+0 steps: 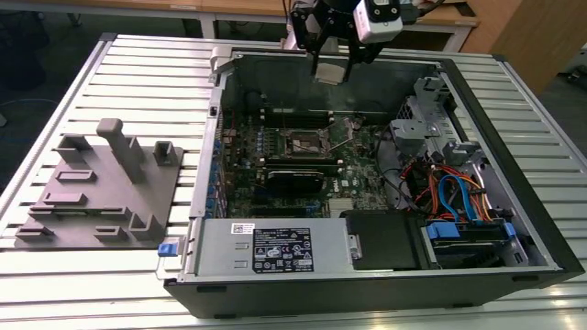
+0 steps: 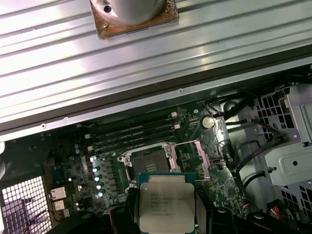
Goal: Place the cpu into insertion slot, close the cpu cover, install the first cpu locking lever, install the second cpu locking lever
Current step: 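Place the cpu into insertion slot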
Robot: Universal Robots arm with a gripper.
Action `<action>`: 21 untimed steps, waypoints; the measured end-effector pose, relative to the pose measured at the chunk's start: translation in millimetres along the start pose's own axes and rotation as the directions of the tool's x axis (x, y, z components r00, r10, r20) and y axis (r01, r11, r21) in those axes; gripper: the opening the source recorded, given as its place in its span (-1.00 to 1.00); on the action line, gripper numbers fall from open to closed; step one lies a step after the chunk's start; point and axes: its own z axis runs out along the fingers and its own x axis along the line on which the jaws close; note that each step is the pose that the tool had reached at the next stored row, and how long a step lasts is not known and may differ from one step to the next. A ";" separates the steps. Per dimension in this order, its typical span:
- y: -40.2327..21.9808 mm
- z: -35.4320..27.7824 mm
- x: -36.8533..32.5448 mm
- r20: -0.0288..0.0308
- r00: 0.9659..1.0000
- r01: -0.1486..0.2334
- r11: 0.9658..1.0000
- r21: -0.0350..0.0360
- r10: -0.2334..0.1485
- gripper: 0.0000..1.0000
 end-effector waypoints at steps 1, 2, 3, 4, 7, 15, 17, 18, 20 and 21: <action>0.0 0.1 0.0 0.001 1.000 -0.007 1.000 0.000 0.007 0.09; 0.0 0.1 0.0 0.001 1.000 -0.013 1.000 0.000 0.013 0.09; 0.0 0.2 0.0 0.002 1.000 -0.020 1.000 0.000 0.020 0.09; 0.0 0.2 0.0 0.002 1.000 -0.026 1.000 -0.001 0.026 0.09; 0.0 0.3 0.0 0.003 0.999 -0.033 0.999 -0.001 0.033 0.09; 0.0 0.3 0.1 0.003 0.999 -0.034 0.999 -0.001 0.034 0.09; 0.0 0.3 0.1 0.003 0.999 -0.034 0.999 -0.001 0.034 0.09; 0.0 0.3 0.1 0.003 0.999 -0.034 0.999 -0.001 0.034 0.09; 0.0 0.3 0.1 0.003 0.999 -0.037 0.999 -0.001 0.037 0.09; 0.0 0.3 0.1 0.004 0.999 -0.042 0.999 -0.001 0.042 0.09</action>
